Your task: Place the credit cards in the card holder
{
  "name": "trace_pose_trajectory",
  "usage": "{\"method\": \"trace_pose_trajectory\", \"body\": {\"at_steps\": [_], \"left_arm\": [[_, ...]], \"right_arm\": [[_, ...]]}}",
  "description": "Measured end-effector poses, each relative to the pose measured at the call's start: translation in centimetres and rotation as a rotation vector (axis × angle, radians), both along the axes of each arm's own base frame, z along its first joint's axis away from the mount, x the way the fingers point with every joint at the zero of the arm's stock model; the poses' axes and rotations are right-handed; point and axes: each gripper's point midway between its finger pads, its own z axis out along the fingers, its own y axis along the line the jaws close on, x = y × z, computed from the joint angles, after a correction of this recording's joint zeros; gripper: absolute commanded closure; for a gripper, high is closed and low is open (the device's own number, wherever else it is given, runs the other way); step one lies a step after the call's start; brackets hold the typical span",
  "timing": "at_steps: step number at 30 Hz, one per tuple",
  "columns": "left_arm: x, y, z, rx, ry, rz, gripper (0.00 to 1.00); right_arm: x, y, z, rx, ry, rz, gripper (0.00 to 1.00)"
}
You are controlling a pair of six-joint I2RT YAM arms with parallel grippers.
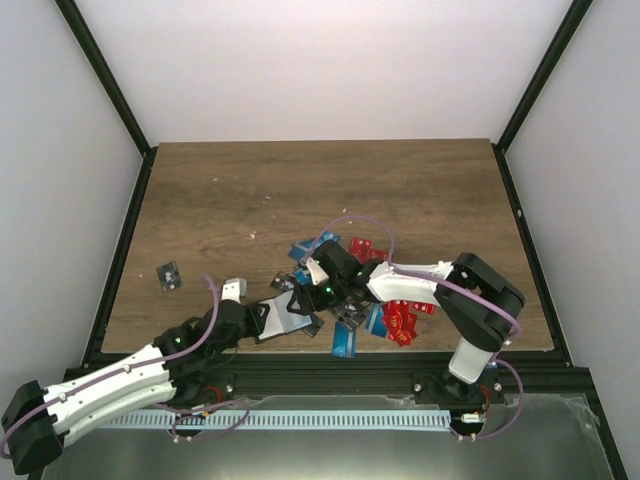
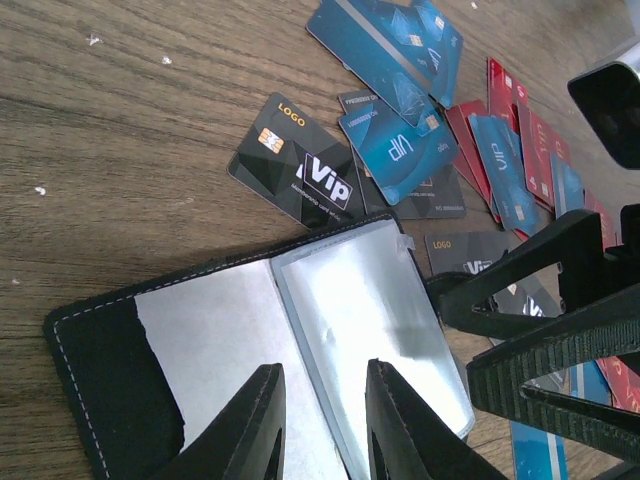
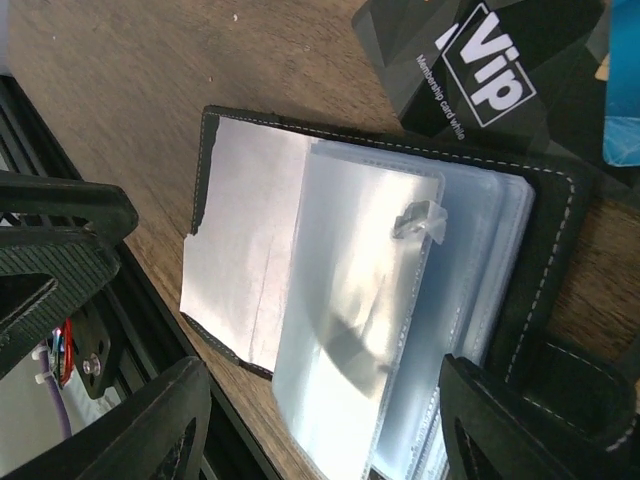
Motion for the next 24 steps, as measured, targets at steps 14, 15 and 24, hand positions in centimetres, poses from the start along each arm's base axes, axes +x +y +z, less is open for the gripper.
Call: {"method": "trace_pose_trajectory", "body": {"at_steps": [14, 15, 24], "left_arm": [[0.0, -0.1, -0.1, 0.003, 0.004, -0.003, 0.75], [0.0, -0.1, -0.1, 0.002, 0.004, -0.002, 0.75], [0.0, 0.1, 0.8, -0.005, -0.003, 0.002, 0.75]], "right_arm": [[-1.1, 1.2, 0.1, 0.096, 0.055, 0.053, 0.36], [-1.2, 1.4, 0.3, 0.107, 0.059, 0.06, 0.36], [-2.3, 3.1, 1.8, 0.197, 0.081, 0.128, 0.35]]}}
